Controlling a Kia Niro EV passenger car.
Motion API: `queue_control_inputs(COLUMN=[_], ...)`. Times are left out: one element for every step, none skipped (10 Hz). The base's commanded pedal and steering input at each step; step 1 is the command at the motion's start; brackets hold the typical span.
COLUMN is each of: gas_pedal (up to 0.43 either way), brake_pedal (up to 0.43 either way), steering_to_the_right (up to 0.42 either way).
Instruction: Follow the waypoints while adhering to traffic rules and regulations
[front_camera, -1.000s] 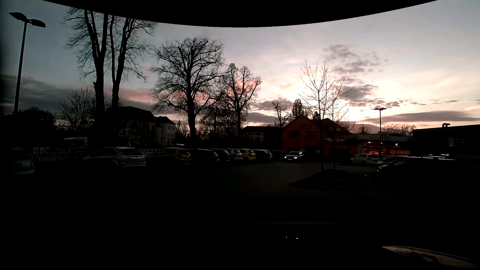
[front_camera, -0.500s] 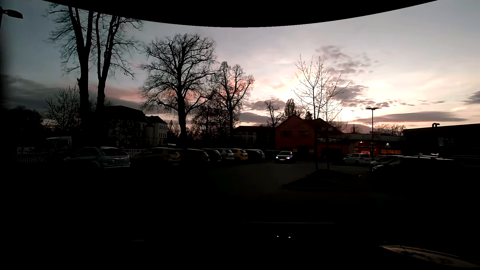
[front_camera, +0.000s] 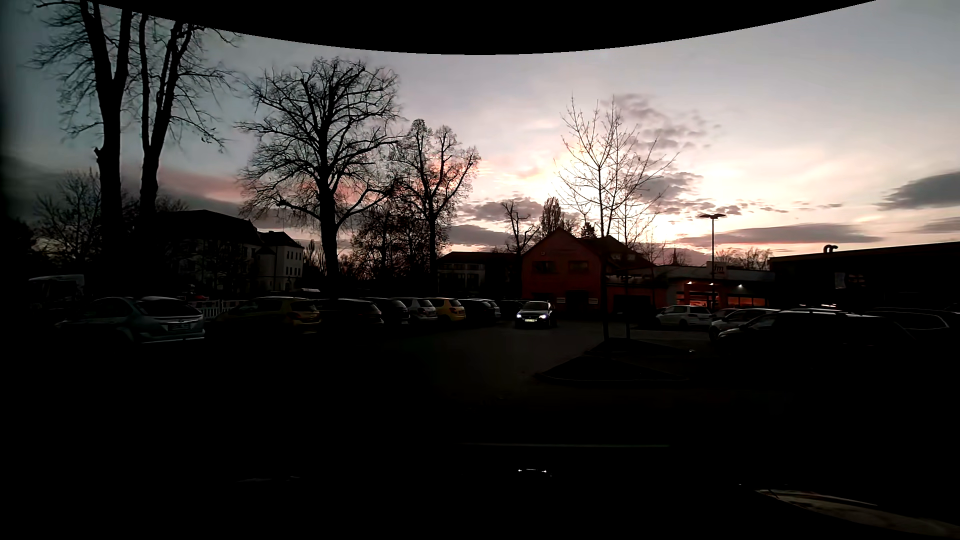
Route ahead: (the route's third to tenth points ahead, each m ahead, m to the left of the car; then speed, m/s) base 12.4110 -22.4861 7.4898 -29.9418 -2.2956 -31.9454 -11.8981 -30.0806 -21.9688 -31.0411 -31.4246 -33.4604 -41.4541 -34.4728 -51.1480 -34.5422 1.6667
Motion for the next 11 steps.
queue_control_inputs(gas_pedal=[0.028, 0.028, 0.028, 0.039, 0.047, 0.079, 0.079, 0.079, 0.079, 0.079, 0.079], brake_pedal=[0.000, 0.000, 0.000, 0.000, 0.000, 0.000, 0.000, 0.000, 0.000, 0.000, 0.000], steering_to_the_right=[0.514, 0.551, 0.579, 0.599, 0.612, 0.620, 0.631, 0.641, 0.645, 0.652, 0.656])
